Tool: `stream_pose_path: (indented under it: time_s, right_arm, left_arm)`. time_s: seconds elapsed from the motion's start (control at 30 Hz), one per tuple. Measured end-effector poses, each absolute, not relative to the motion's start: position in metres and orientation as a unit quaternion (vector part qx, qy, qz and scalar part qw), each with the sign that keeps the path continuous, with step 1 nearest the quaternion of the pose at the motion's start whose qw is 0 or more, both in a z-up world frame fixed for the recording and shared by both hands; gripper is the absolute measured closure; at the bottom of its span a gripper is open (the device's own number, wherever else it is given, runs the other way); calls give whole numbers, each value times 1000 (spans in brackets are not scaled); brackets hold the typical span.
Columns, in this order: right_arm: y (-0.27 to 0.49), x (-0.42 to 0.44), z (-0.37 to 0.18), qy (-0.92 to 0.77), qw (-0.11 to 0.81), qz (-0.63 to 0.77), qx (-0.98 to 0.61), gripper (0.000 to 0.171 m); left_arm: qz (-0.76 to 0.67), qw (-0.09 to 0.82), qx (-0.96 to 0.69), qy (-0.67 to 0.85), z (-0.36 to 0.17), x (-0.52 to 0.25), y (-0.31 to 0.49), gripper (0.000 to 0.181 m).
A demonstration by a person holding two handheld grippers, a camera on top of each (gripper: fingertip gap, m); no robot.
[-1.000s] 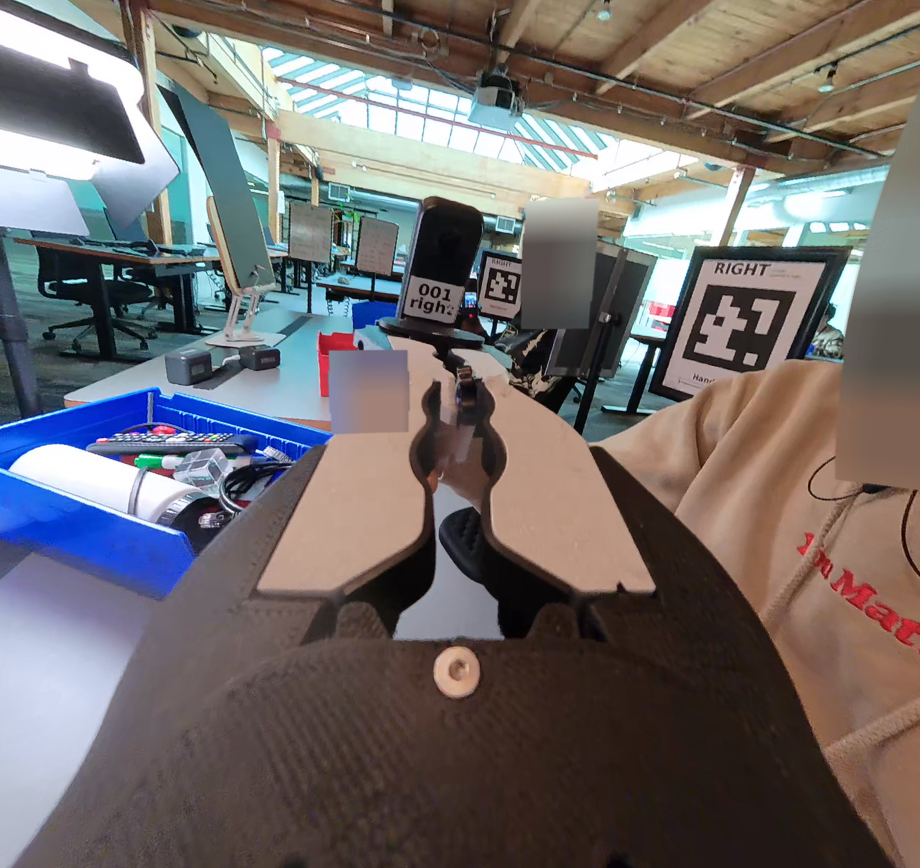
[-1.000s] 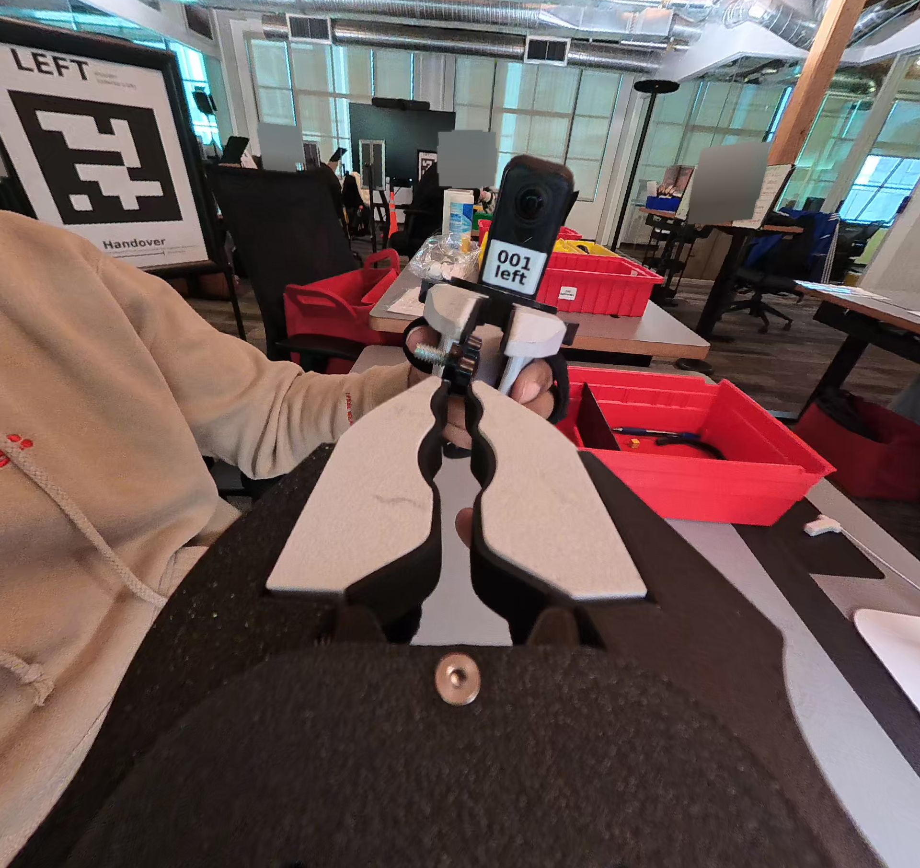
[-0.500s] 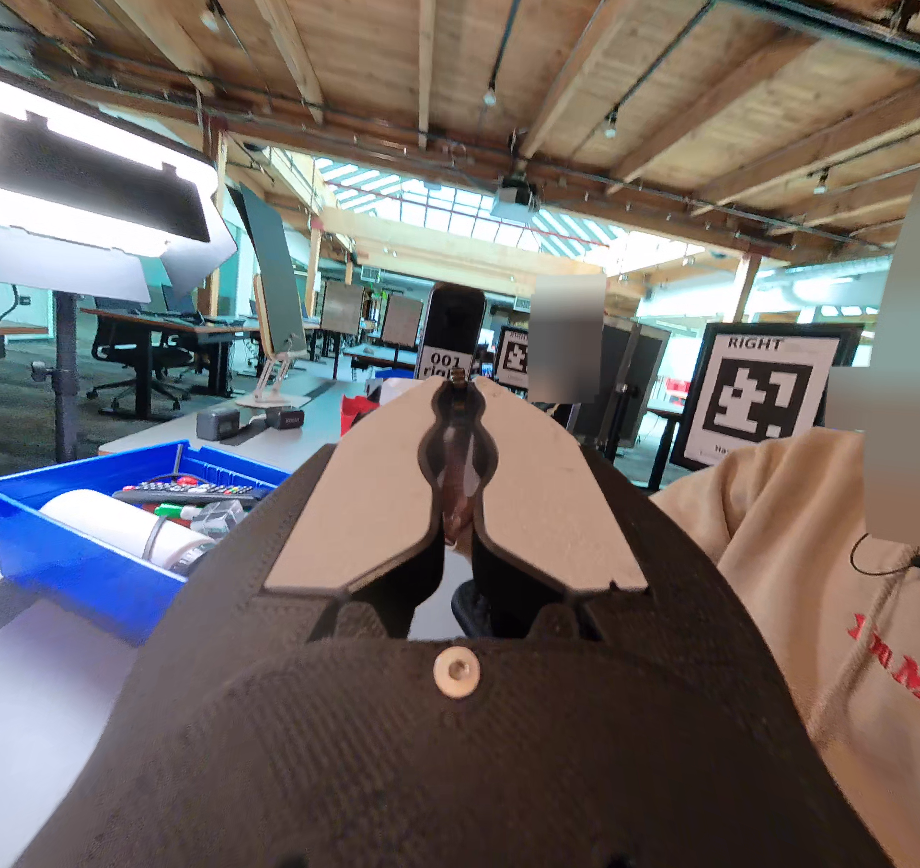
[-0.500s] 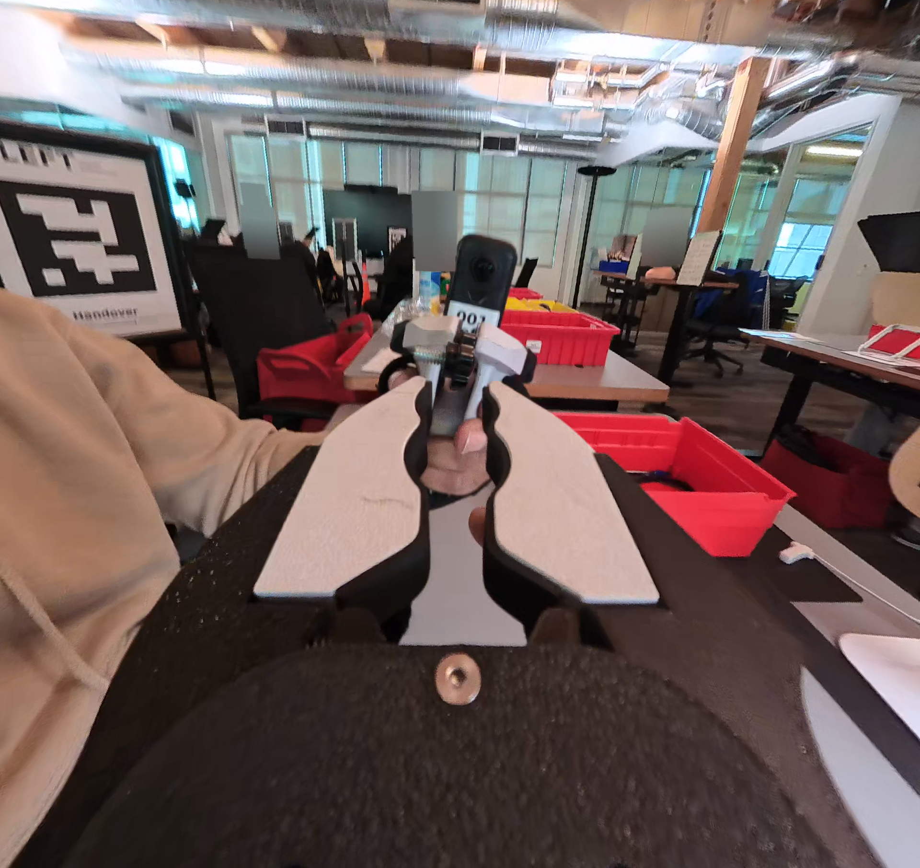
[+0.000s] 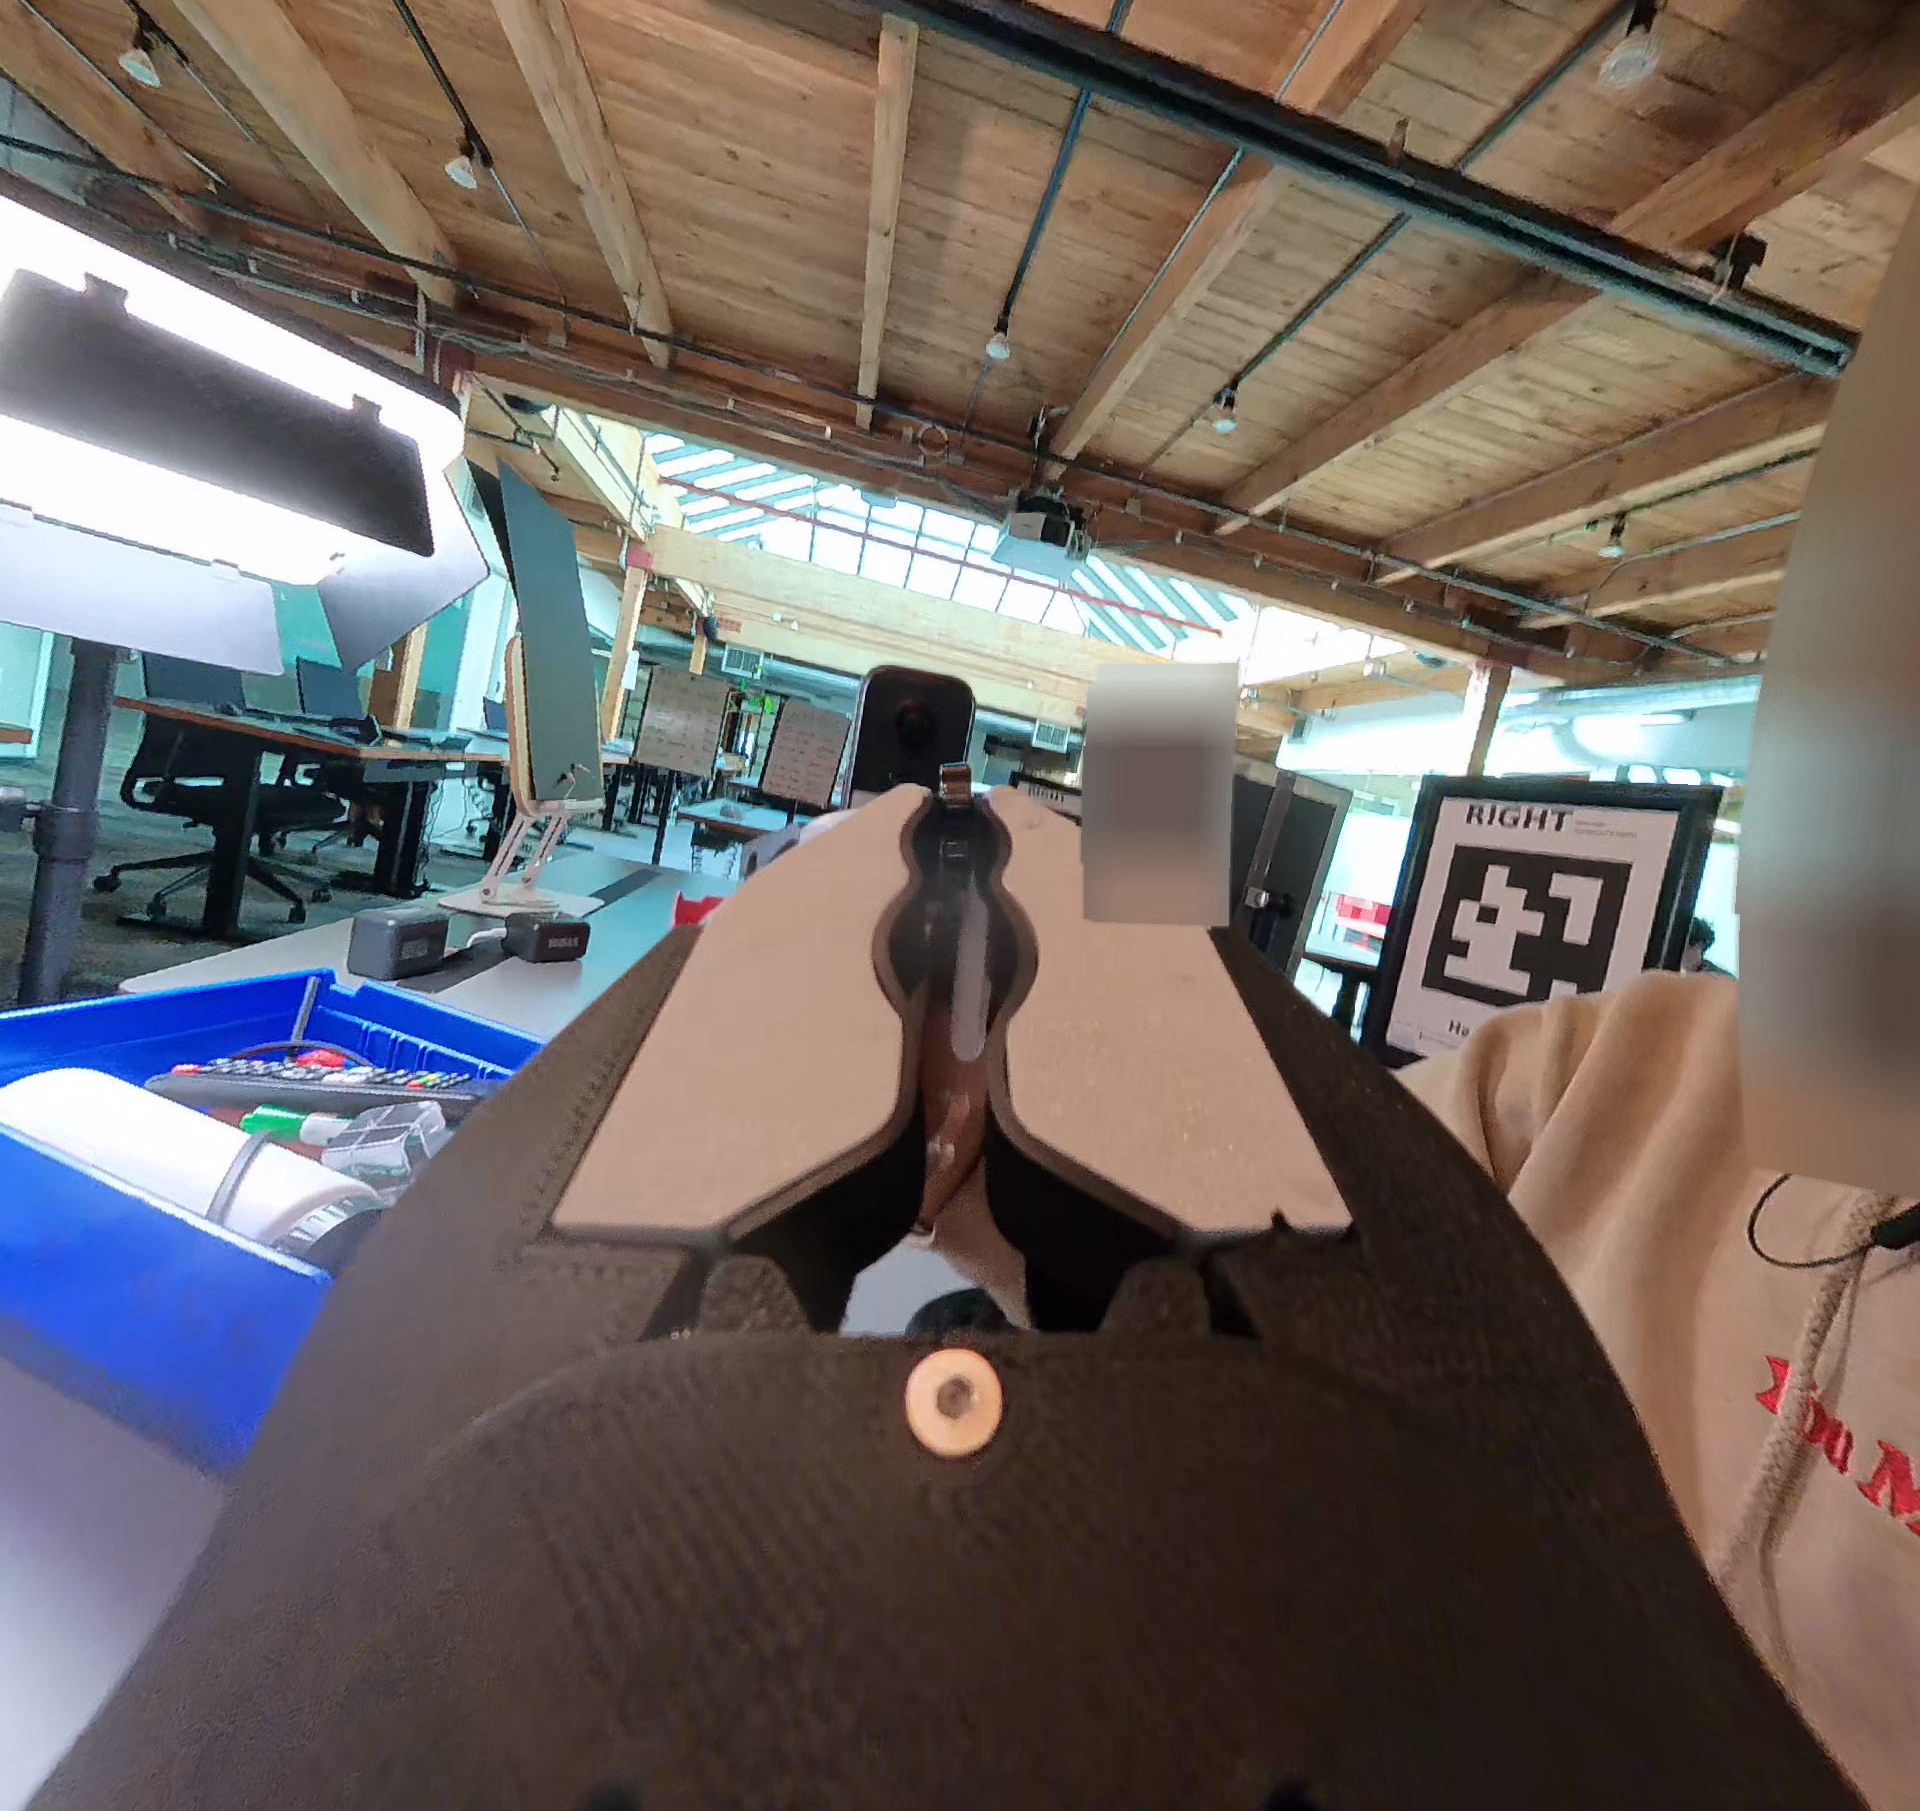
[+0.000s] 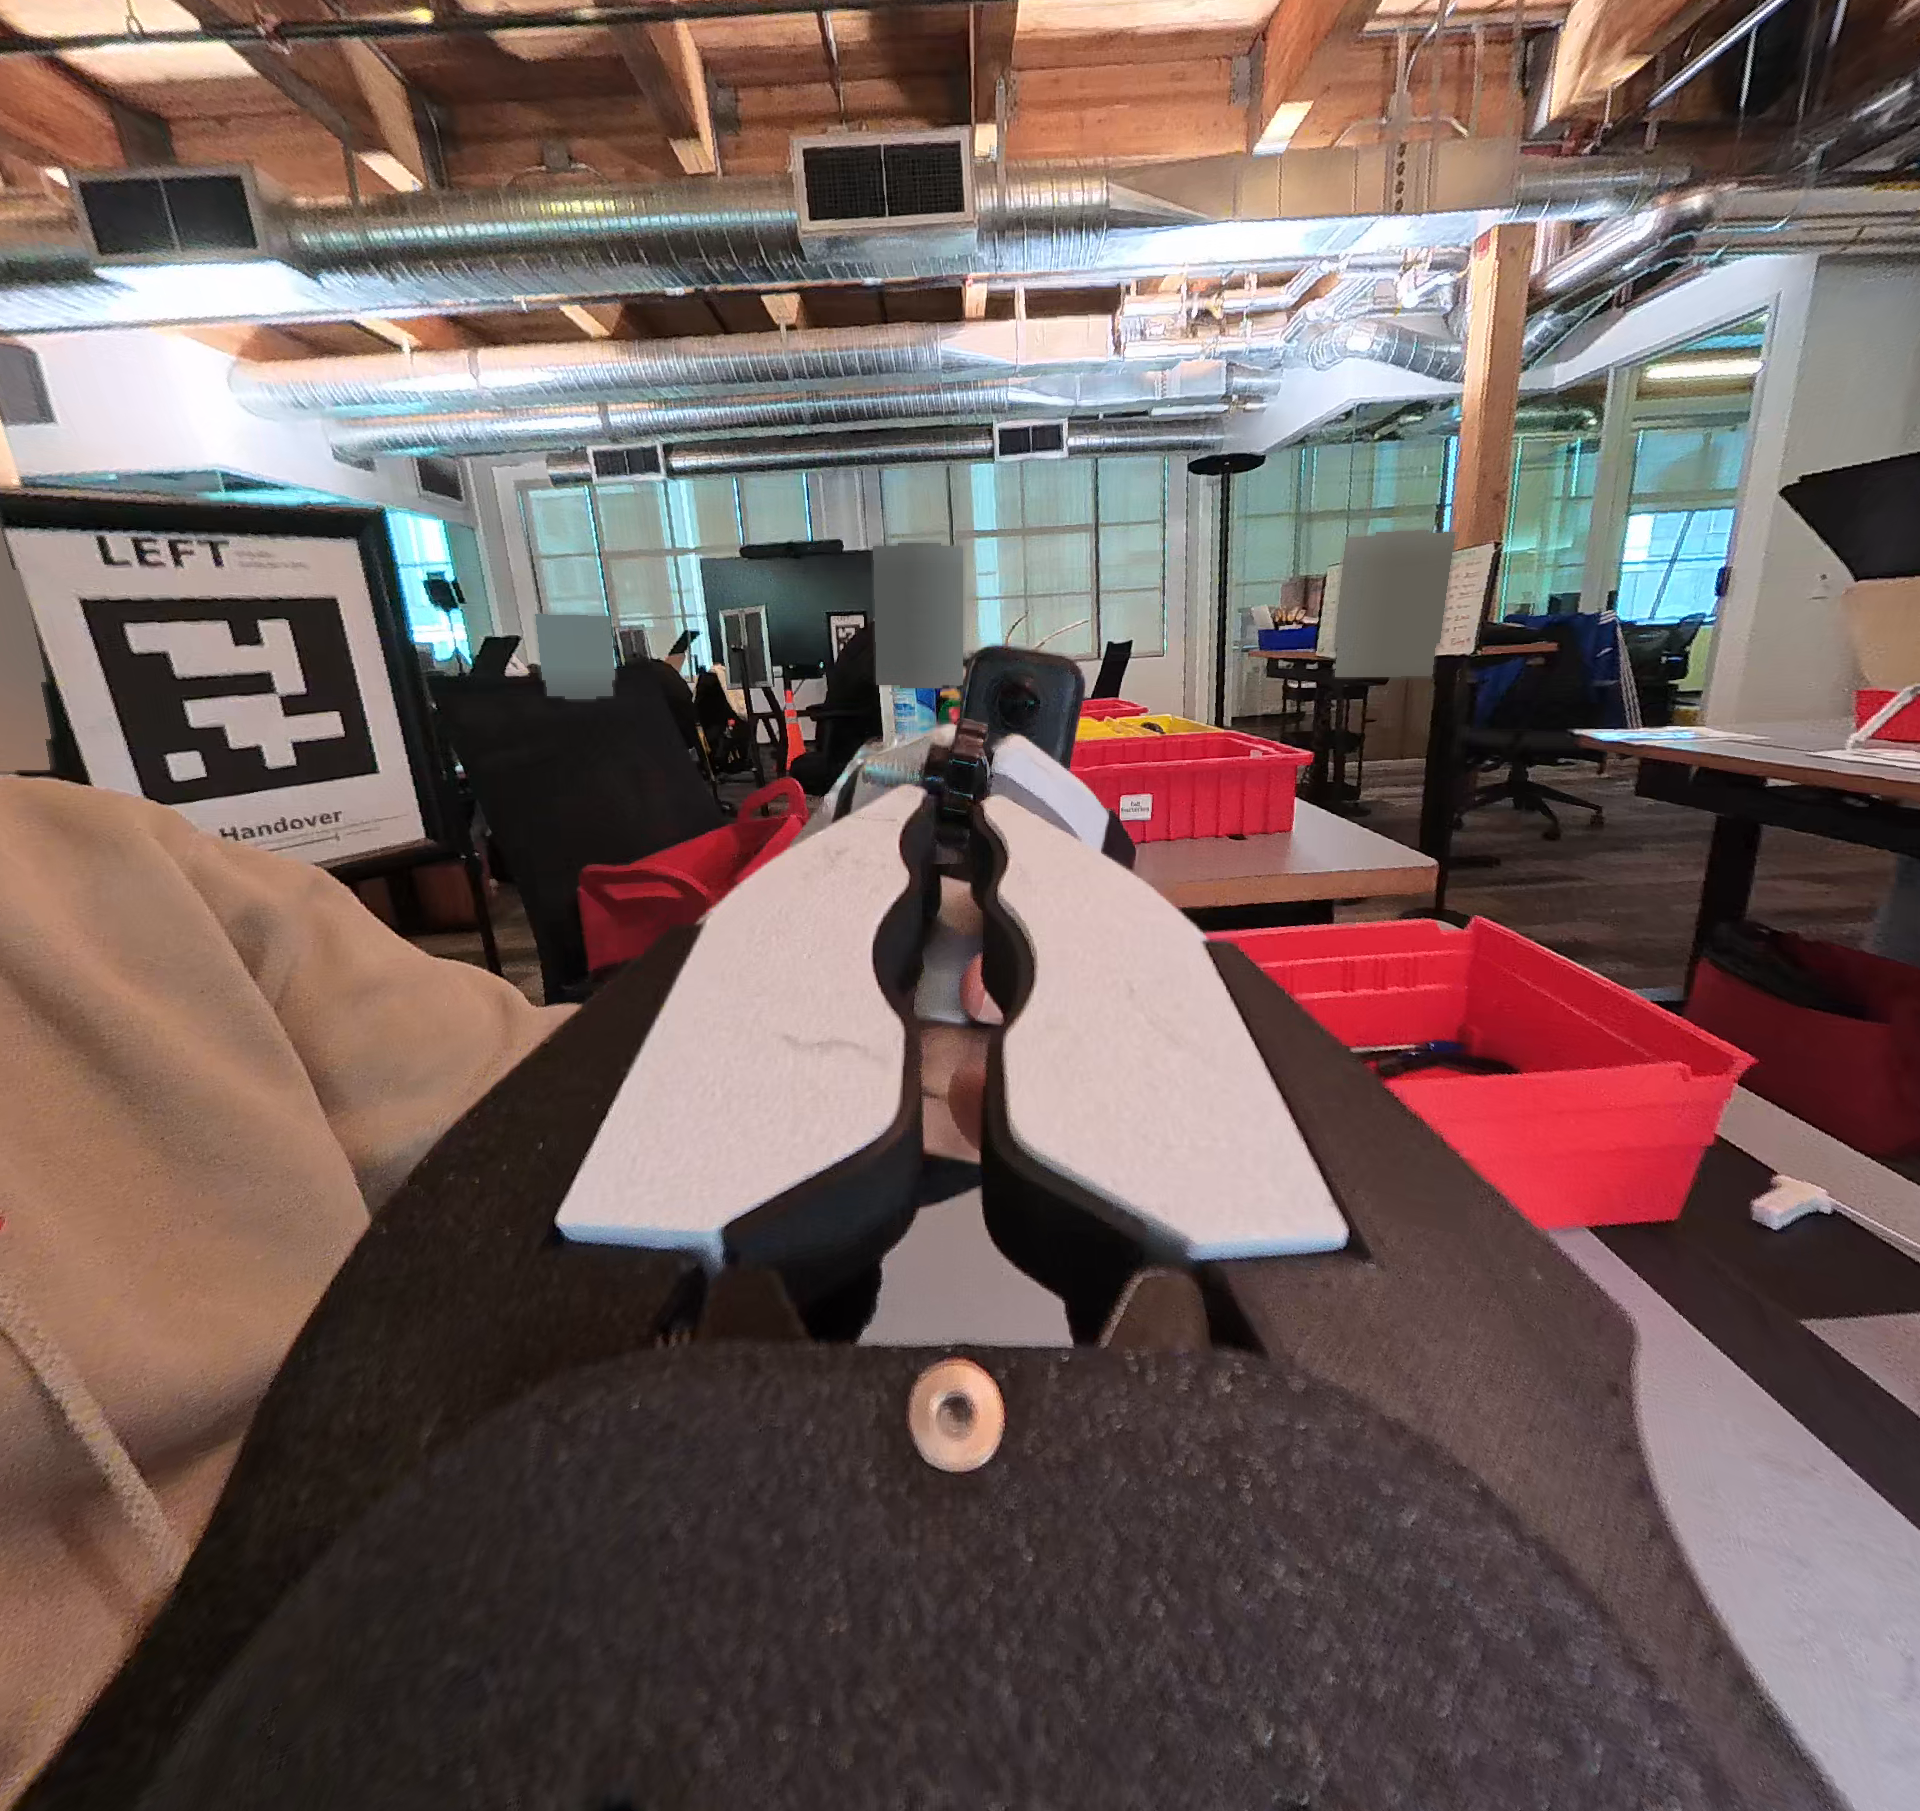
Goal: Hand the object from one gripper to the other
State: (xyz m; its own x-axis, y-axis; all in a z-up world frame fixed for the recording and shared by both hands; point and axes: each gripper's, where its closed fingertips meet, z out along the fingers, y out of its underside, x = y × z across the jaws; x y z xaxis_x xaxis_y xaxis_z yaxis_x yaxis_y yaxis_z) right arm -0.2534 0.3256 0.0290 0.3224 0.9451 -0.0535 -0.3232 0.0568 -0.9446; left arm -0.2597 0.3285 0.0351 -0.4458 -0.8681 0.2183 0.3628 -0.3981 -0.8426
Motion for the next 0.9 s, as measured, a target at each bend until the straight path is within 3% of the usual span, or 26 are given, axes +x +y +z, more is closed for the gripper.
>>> stream_pose_path:
  time_s: [0.03,0.17,0.53,0.73,0.9]
  right_arm:
    - [325,-253,28,-328,648,481,-491,166]
    - [322,-254,18,-378,619,430,-538,166]
    - [317,-261,-10,-440,553,382,-596,166]
    - [313,-263,-12,-454,550,380,-590,166]
    - [316,-259,4,-426,595,389,-559,166]
  left_arm:
    - [-759,401,-342,383,34,-260,328,176]
    - [-715,402,-374,433,29,-261,330,168]
    - [-615,370,-409,563,-3,-263,317,172]
    - [-626,340,-406,572,-6,-265,312,175]
    - [-653,370,-392,531,11,-262,315,176]
